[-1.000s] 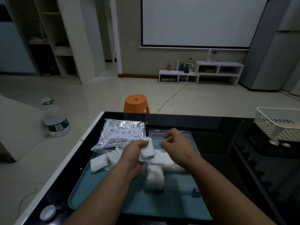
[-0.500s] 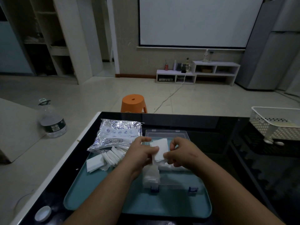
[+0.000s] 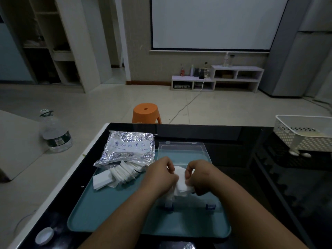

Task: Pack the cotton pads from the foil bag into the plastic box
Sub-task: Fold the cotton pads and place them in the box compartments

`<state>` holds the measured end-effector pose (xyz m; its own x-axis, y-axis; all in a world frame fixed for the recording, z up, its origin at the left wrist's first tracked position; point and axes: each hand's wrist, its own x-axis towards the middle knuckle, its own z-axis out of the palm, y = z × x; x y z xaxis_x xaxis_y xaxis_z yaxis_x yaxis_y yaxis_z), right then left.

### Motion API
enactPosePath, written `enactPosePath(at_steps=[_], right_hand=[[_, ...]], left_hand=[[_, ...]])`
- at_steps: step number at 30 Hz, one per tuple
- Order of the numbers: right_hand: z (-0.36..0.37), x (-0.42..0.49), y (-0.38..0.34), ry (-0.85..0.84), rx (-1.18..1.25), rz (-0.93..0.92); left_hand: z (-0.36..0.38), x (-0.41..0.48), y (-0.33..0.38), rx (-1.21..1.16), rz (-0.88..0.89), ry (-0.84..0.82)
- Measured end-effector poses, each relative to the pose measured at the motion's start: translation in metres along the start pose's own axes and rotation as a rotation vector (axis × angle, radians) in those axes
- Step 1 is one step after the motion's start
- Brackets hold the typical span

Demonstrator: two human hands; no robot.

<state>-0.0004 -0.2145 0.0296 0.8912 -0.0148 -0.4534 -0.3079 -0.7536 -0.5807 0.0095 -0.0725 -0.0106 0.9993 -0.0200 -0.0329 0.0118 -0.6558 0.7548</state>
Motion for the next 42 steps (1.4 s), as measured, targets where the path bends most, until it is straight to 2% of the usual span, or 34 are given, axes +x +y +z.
enactPosePath(at_steps=[6,10,16,31,36,42], right_hand=[[0.012,0.014,0.008,-0.042,-0.185,0.001],[0.017,0.019,0.008,-0.061,-0.365,-0.014],[0.026,0.026,0.009,-0.025,-0.363,0.001],[0.032,0.037,0.013,-0.094,-0.458,0.024],[0.026,0.039,0.01,-0.084,-0.507,0.027],[0.017,0.037,0.002,0.035,-0.41,-0.027]], left_hand=[[-0.003,-0.002,-0.001,0.255,0.065,-0.014],[-0.001,-0.004,0.002,0.385,0.137,-0.104],[0.004,-0.008,-0.004,0.505,0.114,-0.167],[0.006,-0.003,-0.008,0.617,0.177,-0.229],[0.003,-0.002,-0.011,0.552,0.196,-0.234],[-0.019,0.002,-0.02,0.201,0.124,-0.188]])
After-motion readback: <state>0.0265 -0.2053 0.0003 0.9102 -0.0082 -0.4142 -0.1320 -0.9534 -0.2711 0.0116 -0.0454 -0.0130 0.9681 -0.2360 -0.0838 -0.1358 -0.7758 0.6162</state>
